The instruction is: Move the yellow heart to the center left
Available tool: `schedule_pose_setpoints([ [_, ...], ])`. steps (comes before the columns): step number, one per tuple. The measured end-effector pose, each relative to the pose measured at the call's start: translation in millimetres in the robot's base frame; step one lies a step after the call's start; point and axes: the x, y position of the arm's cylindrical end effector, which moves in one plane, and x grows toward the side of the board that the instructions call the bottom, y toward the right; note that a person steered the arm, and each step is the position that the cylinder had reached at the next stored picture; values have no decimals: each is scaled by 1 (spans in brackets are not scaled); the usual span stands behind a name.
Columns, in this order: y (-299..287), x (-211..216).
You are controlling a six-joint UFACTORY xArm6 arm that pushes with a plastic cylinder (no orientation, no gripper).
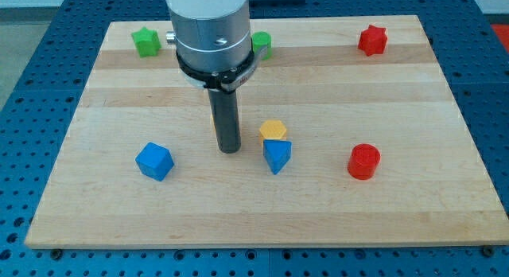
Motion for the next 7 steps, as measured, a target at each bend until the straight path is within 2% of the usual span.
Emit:
schedule_pose_setpoints([
  [2, 3, -32],
  [4, -8, -33],
  [6, -29, -51],
  [7, -5, -40],
])
